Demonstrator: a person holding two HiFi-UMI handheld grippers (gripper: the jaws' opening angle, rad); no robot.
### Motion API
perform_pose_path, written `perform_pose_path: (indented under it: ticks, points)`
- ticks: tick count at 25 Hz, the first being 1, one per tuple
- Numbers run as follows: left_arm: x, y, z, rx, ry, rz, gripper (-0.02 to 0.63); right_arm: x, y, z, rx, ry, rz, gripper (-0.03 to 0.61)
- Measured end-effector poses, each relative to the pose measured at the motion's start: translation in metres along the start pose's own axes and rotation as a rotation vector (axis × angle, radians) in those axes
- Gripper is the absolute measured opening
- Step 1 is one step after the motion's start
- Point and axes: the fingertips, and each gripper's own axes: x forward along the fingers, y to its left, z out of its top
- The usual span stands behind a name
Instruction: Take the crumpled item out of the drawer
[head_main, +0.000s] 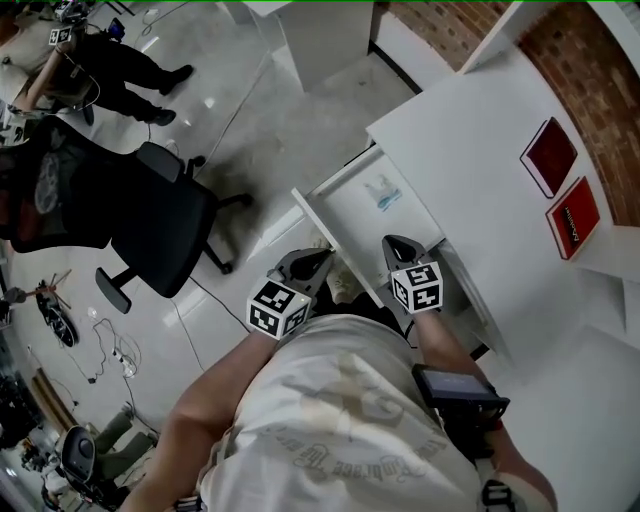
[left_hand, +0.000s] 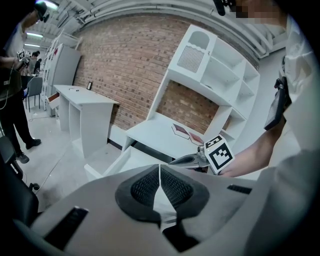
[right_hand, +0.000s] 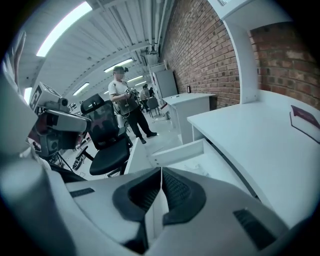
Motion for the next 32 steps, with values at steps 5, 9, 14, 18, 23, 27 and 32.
perform_pose_path:
  ticks: [5, 9, 14, 18, 23, 27, 32]
  points:
    - [0.006, 0.004, -0.003, -0.016, 0.018, -0.014, 0.028, 0.012, -0.007, -0.001, -0.019, 0.032, -0.005, 0.026]
    - [0.012, 0.011, -0.005, -0.035, 0.024, -0.011, 0.027, 0.023, -0.012, -0.001, -0.033, 0.047, -0.005, 0.026]
    - [0.023, 0.016, -0.003, -0.056, 0.013, -0.008, 0.028, 0.038, -0.021, -0.005, -0.053, 0.073, -0.017, 0.028]
    - [0.028, 0.023, -0.004, -0.072, 0.010, -0.003, 0.027, 0.052, -0.027, -0.007, -0.064, 0.094, -0.029, 0.035]
    - [0.029, 0.030, -0.009, -0.100, 0.013, 0.005, 0.028, 0.069, -0.037, -0.014, -0.059, 0.146, -0.039, 0.133]
    - [0.031, 0.035, -0.016, -0.105, 0.027, 0.010, 0.027, 0.083, -0.044, -0.019, -0.065, 0.180, -0.047, 0.161]
    - [0.032, 0.046, -0.024, -0.130, 0.031, 0.020, 0.028, 0.102, -0.050, -0.026, -0.050, 0.205, -0.069, 0.161]
